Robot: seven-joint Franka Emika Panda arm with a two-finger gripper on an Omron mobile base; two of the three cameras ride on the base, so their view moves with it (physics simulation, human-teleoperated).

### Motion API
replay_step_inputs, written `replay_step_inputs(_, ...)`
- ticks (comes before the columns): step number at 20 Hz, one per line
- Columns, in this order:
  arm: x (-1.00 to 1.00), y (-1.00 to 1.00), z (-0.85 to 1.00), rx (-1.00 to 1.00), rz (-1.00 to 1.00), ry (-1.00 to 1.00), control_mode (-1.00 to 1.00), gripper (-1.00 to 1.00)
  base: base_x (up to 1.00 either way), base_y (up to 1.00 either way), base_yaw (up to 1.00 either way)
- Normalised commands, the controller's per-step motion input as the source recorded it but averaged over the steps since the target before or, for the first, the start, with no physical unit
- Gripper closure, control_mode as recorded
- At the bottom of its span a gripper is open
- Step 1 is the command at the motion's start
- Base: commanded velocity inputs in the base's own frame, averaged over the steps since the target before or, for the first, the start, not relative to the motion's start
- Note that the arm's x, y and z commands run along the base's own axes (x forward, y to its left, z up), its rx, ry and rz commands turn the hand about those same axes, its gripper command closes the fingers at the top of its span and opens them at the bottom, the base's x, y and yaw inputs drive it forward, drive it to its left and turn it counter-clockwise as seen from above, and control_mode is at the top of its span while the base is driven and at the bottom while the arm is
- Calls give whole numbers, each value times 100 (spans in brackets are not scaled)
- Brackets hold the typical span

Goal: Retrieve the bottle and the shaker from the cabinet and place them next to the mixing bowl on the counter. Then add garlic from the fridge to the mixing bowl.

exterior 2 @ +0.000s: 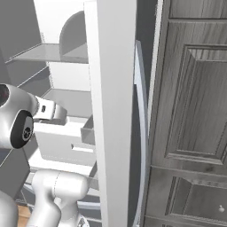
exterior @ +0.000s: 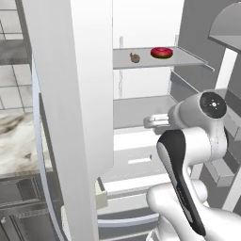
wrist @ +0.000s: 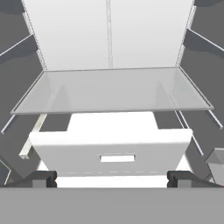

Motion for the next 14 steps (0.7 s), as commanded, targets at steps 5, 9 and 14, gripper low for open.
replay_step_inputs(5,0,0,0,0,0,0,100,-100,81,-16,-1)
replay_step_inputs(9,0,0,0,0,0,0,100,-100,32,-10,0)
replay_step_inputs(14,0,0,0,0,0,0,100,-100,0,0,0)
